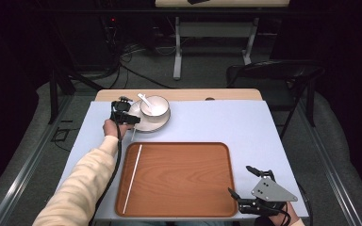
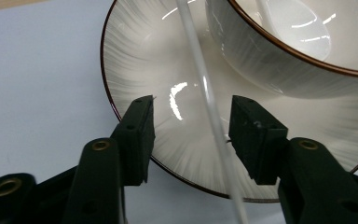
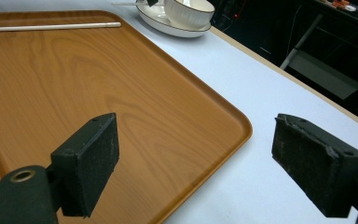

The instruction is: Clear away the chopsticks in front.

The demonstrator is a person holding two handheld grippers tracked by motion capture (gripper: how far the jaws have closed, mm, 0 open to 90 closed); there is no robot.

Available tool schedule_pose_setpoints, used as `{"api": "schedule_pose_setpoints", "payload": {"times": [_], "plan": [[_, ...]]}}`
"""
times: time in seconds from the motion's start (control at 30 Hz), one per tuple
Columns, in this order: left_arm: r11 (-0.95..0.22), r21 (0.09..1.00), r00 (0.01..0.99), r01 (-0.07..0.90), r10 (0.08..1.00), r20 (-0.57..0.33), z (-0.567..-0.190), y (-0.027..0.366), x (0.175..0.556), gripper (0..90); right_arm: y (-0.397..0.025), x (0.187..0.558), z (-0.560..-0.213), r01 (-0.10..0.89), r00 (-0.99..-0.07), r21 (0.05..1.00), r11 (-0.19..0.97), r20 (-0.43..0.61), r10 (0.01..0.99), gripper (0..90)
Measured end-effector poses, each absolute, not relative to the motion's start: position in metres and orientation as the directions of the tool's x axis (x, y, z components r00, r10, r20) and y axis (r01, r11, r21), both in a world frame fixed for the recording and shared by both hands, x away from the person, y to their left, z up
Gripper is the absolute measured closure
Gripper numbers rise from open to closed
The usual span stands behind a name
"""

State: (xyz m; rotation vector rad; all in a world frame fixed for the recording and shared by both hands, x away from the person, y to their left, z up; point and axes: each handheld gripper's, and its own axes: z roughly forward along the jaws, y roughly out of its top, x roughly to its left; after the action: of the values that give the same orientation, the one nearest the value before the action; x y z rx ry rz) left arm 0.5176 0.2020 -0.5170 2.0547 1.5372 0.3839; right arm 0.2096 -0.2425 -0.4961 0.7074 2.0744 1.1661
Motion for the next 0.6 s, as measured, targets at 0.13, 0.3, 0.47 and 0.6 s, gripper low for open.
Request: {"api": "schedule_pose_setpoints", "payload": {"times": [0.13,0.3,0.47,0.6], "plan": [[-0.192,0.586,0.303,0.788,0.948,-0.096,-0.517,0.203,0.520,55.7,-0.243,0.210,-0.496,0.139,-0.645,0.878,0.458,-0.271,0.715,14.2],[-0.170,0.595,0.292,0.785,0.950,-0.113,-0.518,0.200,0.526,62.1,-0.243,0.210,-0.496,0.139,-0.643,0.879,0.457,-0.271,0.717,14.2],[-0.170,0.575,0.278,0.800,0.955,-0.104,-0.521,0.198,0.531,68.8,-0.243,0.209,-0.496,0.139,-0.644,0.878,0.458,-0.271,0.716,14.2],[-0.178,0.556,0.273,0.812,0.957,-0.093,-0.524,0.197,0.533,74.4,-0.243,0.210,-0.496,0.139,-0.643,0.878,0.457,-0.271,0.716,14.2]]}}
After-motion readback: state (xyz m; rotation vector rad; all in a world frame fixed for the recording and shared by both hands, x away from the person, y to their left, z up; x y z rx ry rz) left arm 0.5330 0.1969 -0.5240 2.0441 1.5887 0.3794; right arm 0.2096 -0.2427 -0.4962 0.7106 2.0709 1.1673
